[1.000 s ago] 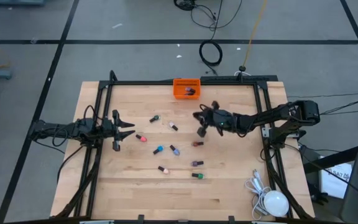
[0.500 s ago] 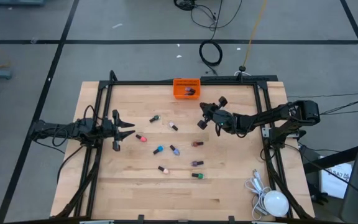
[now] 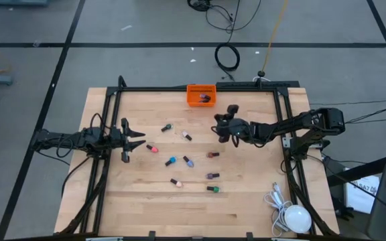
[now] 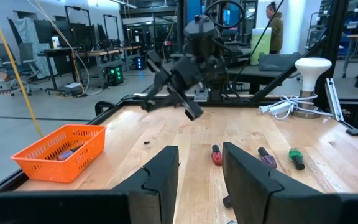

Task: Pick & Place Nail Polish
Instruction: Put the yellow nail polish bottle into the basket, then put the red nail polish bottle into the basket

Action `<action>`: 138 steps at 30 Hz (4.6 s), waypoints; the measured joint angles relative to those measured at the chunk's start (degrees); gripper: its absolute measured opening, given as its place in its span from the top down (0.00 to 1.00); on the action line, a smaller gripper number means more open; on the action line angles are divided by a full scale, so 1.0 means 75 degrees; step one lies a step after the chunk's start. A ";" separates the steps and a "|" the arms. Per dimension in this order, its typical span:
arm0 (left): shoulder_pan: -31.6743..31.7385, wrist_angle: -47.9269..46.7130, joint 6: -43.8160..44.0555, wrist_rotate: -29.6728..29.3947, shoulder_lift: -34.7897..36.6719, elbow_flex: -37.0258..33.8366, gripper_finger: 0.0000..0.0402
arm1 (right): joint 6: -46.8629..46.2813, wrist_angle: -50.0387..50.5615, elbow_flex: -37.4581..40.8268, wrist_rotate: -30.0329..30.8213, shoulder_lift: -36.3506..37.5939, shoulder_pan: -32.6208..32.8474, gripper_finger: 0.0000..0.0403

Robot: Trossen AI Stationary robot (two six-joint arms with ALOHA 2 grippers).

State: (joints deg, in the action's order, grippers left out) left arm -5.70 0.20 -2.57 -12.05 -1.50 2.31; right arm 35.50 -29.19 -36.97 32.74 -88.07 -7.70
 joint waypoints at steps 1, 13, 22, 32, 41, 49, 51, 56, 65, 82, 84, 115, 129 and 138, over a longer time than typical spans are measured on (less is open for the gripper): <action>0.0001 0.0001 0.0000 0.0000 0.0001 0.0000 0.69 | 0.0172 0.0045 0.0000 -0.0318 0.0000 0.0000 0.87; 0.0000 0.0001 0.0000 -0.0001 0.0003 0.0000 0.69 | 0.0528 0.0280 0.0000 -0.1549 0.0000 0.0032 0.87; 0.0001 0.0001 0.0000 0.0000 0.0003 0.0000 0.69 | 0.1362 0.1099 0.0000 -0.0037 0.0000 0.0128 0.87; -0.0001 0.0001 0.0000 0.0000 0.0000 0.0002 0.69 | 0.0372 0.1155 0.0000 -0.1607 -0.0003 0.0330 0.87; 0.0001 0.0001 0.0000 0.0000 0.0000 0.0003 0.69 | -0.1806 0.0692 0.0000 -0.3791 -0.0003 0.0108 0.87; -0.0001 0.0001 0.0000 -0.0002 0.0002 0.0002 0.69 | -0.3573 -0.0671 0.0000 -0.4954 -0.0003 -0.0391 0.87; 0.0001 0.0001 0.0000 -0.0001 0.0001 0.0000 0.69 | -0.3822 -0.1071 0.0000 -0.5008 -0.0003 -0.0521 0.87; 0.0001 0.0001 0.0000 -0.0003 0.0003 0.0000 0.69 | -0.4324 -0.1689 -0.0005 -0.4988 -0.0003 -0.1092 0.87; 0.0001 0.0000 0.0000 0.0000 0.0001 0.0000 0.69 | -0.4729 0.0191 -0.1147 -0.5000 -0.0006 -0.2352 0.87; 0.0000 0.0001 0.0000 0.0000 0.0002 0.0002 0.69 | -0.4400 0.1714 -0.3794 -0.5803 -0.1930 -0.3374 0.87; 0.0001 0.0001 0.0001 0.0000 0.0001 0.0002 0.69 | -0.4382 0.2022 -0.4250 -0.5778 -0.2376 -0.3493 0.87; 0.0001 0.0001 0.0000 0.0000 0.0003 0.0000 0.69 | -0.4443 0.2784 -0.4605 -0.5784 -0.3005 -0.4051 0.69; 0.0000 0.0001 0.0000 0.0000 0.0002 0.0000 0.69 | -0.4428 0.4656 -0.4605 -0.8007 -0.1809 -0.2353 0.74; -0.0001 0.0001 0.0000 0.0000 0.0003 0.0000 0.69 | -0.4208 0.6300 -0.3987 -0.7940 -0.1669 -0.0015 0.74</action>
State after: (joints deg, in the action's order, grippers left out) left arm -5.71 0.21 -2.57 -12.05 -1.48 2.31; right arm 3.93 18.06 -66.87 -26.81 -100.59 -7.82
